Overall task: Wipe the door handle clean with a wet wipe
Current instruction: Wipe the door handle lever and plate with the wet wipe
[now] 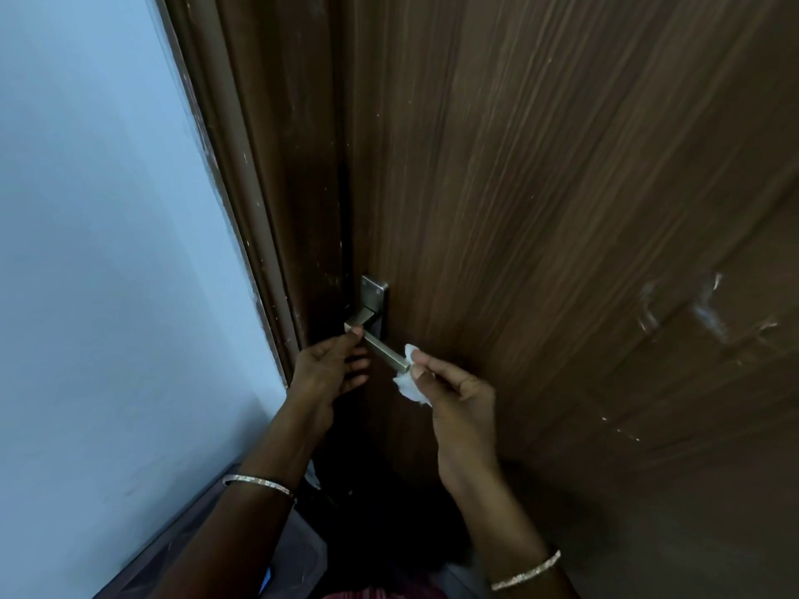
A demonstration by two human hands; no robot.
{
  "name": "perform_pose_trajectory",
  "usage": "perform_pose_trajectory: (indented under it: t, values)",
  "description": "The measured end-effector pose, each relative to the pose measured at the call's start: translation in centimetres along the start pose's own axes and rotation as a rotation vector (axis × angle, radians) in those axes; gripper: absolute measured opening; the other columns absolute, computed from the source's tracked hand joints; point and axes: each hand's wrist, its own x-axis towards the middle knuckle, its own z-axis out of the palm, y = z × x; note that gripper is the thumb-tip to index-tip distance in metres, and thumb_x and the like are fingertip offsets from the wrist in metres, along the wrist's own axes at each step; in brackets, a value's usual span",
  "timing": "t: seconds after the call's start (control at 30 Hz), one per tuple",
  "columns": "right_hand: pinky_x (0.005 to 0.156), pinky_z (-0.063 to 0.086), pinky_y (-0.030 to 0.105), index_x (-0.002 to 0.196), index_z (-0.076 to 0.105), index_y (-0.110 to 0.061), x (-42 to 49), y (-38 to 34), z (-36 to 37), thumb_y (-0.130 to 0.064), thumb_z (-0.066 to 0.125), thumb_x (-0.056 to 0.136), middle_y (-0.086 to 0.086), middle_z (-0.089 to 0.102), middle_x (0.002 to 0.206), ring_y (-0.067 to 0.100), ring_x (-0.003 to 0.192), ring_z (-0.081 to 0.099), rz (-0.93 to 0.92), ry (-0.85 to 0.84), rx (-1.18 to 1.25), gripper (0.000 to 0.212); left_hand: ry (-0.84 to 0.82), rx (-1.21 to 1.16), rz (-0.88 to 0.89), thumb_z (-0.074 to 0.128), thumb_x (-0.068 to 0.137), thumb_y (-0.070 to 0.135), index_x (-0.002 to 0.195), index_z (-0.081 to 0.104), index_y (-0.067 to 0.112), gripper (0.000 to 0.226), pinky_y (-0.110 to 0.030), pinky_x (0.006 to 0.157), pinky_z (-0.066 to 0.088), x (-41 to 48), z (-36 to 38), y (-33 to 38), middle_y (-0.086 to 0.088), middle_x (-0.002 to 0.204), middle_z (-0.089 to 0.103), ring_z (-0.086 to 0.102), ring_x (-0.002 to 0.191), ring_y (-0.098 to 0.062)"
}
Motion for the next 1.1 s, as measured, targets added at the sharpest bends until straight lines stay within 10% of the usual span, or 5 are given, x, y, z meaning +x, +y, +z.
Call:
perform_pose_trajectory:
  t: [0.13, 0.3, 0.57, 0.87, 1.1]
  values:
    - [0.102, 0.049, 0.016, 0.130, 0.066, -0.013, -0.3, 0.0, 1.7, -0.007, 0.061, 0.096, -0.005, 0.064, 0.135, 0.003, 0.126, 0.059, -0.499, -0.054, -0.526, 0.035, 0.034, 0.007, -0.008, 0.074, 0.085, 0.035, 0.094, 0.076, 0.008, 0.029, -0.029, 0.074, 0.057, 0.3, 0.3, 0.2, -0.011, 0.098, 0.076, 0.071, 0.090, -0.019]
    - [0.118, 0.031, 0.020, 0.144, 0.051, -0.008, 1.2, -0.1, 4.4, 0.001, 0.048, 0.099, 0.005, 0.049, 0.152, 0.016, 0.143, 0.040, -0.605, -0.278, -1.086, 0.047, 0.006, 0.002, -0.018, 0.072, 0.086, 0.033, 0.090, 0.079, 0.013, 0.021, -0.027, 0.071, 0.054, 0.3, 0.1, 0.2, -0.006, 0.088, 0.078, 0.071, 0.082, -0.015]
    - [0.099, 0.051, 0.031, 0.133, 0.057, -0.009, 3.1, -2.2, 6.4, -0.012, 0.040, 0.107, 0.009, 0.062, 0.131, 0.020, 0.117, 0.061, -0.587, -0.370, -1.201, 0.031, -0.065, -0.113, -0.086, 0.060, 0.093, 0.034, 0.096, 0.076, 0.013, 0.026, -0.025, 0.054, 0.058, -0.2, -0.8, 0.0, -0.005, 0.085, 0.078, 0.075, 0.073, -0.017]
    - [0.074, 0.062, 0.028, 0.098, 0.075, -0.009, 0.5, -2.6, 1.2, 0.011, 0.069, 0.079, 0.004, 0.075, 0.101, 0.019, 0.084, 0.073, -0.598, -0.306, -1.208, 0.028, -0.016, -0.048, -0.029, 0.046, 0.099, 0.014, 0.119, 0.065, 0.022, 0.029, -0.036, 0.076, 0.056, -1.0, -0.7, 0.1, -0.008, 0.106, 0.075, 0.071, 0.098, -0.027]
    - [0.101, 0.050, 0.032, 0.132, 0.059, -0.009, 3.4, -1.3, 6.6, -0.007, 0.046, 0.103, 0.009, 0.065, 0.129, 0.021, 0.119, 0.061, -0.670, -0.337, -1.293, 0.031, -0.040, 0.057, 0.119, 0.053, 0.094, 0.005, 0.111, 0.069, 0.032, 0.036, -0.027, 0.062, 0.058, -1.6, -0.6, -0.5, -0.001, 0.089, 0.079, 0.075, 0.079, -0.017]
